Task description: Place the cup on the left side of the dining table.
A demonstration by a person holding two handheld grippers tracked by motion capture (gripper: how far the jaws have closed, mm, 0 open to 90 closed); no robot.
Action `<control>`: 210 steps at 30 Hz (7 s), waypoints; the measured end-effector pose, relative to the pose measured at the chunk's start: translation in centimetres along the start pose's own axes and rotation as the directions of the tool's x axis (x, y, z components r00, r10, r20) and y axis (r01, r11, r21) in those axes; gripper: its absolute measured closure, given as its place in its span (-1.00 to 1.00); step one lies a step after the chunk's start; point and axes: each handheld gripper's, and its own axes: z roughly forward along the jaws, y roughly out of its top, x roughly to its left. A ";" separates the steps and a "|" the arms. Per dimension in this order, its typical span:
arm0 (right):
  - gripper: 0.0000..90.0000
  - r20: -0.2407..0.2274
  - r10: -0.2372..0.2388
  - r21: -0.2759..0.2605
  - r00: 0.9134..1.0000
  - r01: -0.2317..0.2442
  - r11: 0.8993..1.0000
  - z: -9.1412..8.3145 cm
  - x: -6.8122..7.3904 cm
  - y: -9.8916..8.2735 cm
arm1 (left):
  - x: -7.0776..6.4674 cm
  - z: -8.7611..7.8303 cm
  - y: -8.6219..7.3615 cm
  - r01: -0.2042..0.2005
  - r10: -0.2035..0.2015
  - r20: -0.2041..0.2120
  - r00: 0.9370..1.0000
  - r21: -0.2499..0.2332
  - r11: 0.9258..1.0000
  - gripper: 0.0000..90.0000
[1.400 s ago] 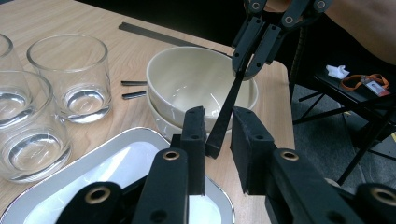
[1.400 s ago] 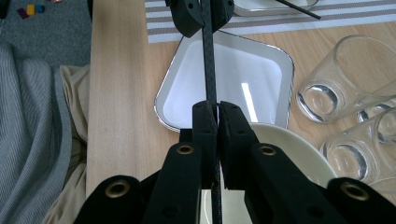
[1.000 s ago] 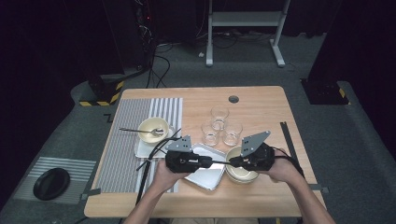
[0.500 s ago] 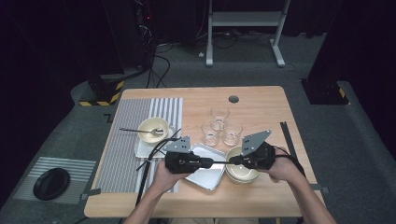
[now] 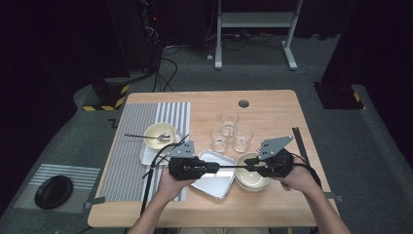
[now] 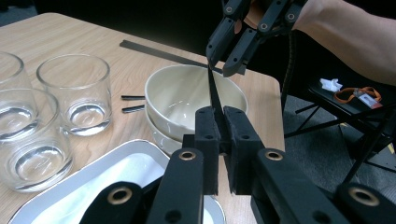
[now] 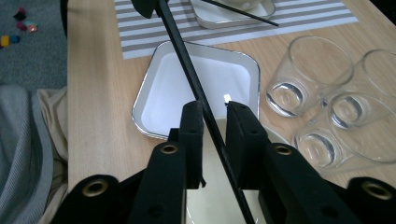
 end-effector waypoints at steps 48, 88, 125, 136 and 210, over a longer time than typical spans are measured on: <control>-0.05 0.187 0.295 -0.213 0.937 -0.255 0.943 -2.4 -0.6 -7.6 | 0.3 -2.6 -0.6 0.045 -0.054 -0.123 0.991 -0.074 0.996 0.88; -0.07 0.248 0.440 -0.286 0.863 -0.369 0.884 -2.7 -0.8 -11.9 | 0.5 -5.6 -1.2 0.061 -0.095 -0.225 0.970 -0.153 0.986 0.88; 0.02 0.434 0.579 -0.235 0.691 -0.534 0.813 0.5 -1.4 -16.6 | 0.5 -7.4 -2.1 0.085 -0.145 -0.309 0.940 -0.199 0.976 0.88; 0.01 0.506 0.569 -0.210 0.648 -0.548 0.810 1.3 -1.6 -17.0 | 0.6 -7.8 -2.5 0.094 -0.160 -0.328 0.931 -0.208 0.974 0.88; -0.12 0.531 0.601 -0.194 0.597 -0.606 0.772 2.5 -1.8 -17.6 | 0.8 -11.7 -5.6 0.128 -0.232 -0.498 0.836 -0.234 0.964 0.88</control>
